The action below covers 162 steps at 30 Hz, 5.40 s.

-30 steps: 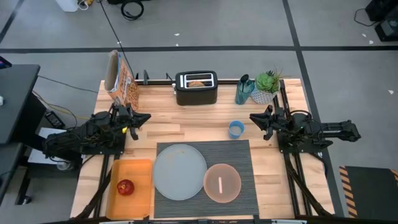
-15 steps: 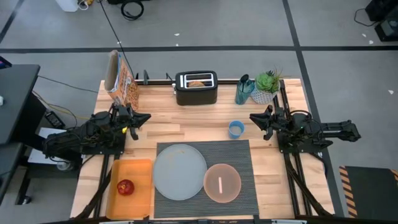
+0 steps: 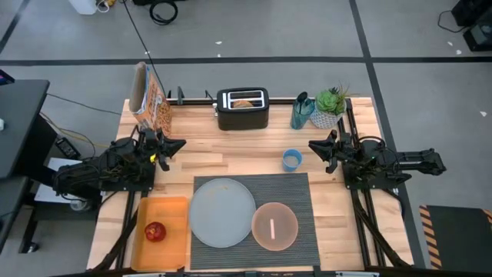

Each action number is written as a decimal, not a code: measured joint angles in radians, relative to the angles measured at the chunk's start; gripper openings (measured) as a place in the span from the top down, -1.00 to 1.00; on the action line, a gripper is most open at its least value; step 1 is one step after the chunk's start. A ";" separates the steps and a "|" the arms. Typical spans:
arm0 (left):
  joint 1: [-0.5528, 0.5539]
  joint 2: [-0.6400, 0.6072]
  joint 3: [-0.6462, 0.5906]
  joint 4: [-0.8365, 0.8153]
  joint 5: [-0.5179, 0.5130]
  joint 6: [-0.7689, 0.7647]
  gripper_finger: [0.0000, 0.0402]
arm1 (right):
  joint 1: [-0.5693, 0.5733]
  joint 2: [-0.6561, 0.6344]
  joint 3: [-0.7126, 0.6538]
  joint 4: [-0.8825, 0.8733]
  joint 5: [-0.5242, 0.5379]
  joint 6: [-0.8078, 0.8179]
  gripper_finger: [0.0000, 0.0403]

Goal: Arrange a breakfast setting
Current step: Pour the cereal into the orange bowl

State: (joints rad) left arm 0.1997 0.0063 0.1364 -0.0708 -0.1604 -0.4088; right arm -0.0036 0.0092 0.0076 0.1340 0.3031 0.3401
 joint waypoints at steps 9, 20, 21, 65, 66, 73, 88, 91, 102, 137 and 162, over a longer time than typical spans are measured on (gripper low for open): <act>0.000 0.000 0.000 0.009 0.000 -0.210 0.86 | 0.000 0.000 0.000 0.000 0.000 0.000 0.62; -0.002 0.023 0.136 0.048 0.132 -0.473 0.87 | -0.001 0.000 0.000 0.029 0.055 -0.003 0.62; -0.002 0.032 0.176 0.001 0.121 -0.454 0.87 | -0.001 0.000 0.000 0.052 0.090 -0.003 0.62; -0.002 0.550 1.136 -1.415 -0.060 -0.512 0.11 | -0.019 0.132 0.041 0.584 0.272 0.211 0.62; -0.002 0.566 1.184 -1.441 -0.090 -0.493 0.12 | -0.019 0.145 0.049 0.583 0.273 0.203 0.62; 0.000 0.602 1.331 -1.491 -0.343 -0.332 0.18 | -0.020 0.235 0.076 0.583 0.291 0.177 0.62; 0.000 0.601 1.063 -1.501 -0.298 -0.411 -0.63 | -0.020 0.294 0.076 0.636 0.306 0.234 0.62; 0.000 0.601 0.987 -1.502 -0.312 -0.427 -0.75 | -0.020 0.295 0.095 0.636 0.302 0.231 0.62; 0.000 0.600 0.782 -1.500 -0.486 -0.581 -0.78 | -0.020 0.434 0.440 0.303 0.249 0.008 0.62; 0.000 0.605 0.592 -1.183 -0.824 -0.776 -0.78 | -0.021 0.660 0.644 0.261 0.170 -0.104 0.62; -0.001 0.666 0.320 -0.860 -0.936 -0.811 -0.49 | -0.021 0.660 0.644 0.261 0.154 -0.127 0.62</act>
State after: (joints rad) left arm 0.1986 0.6720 0.4562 -0.9307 -1.0959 -1.2197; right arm -0.0246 0.6697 0.6514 0.3954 0.4576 0.2134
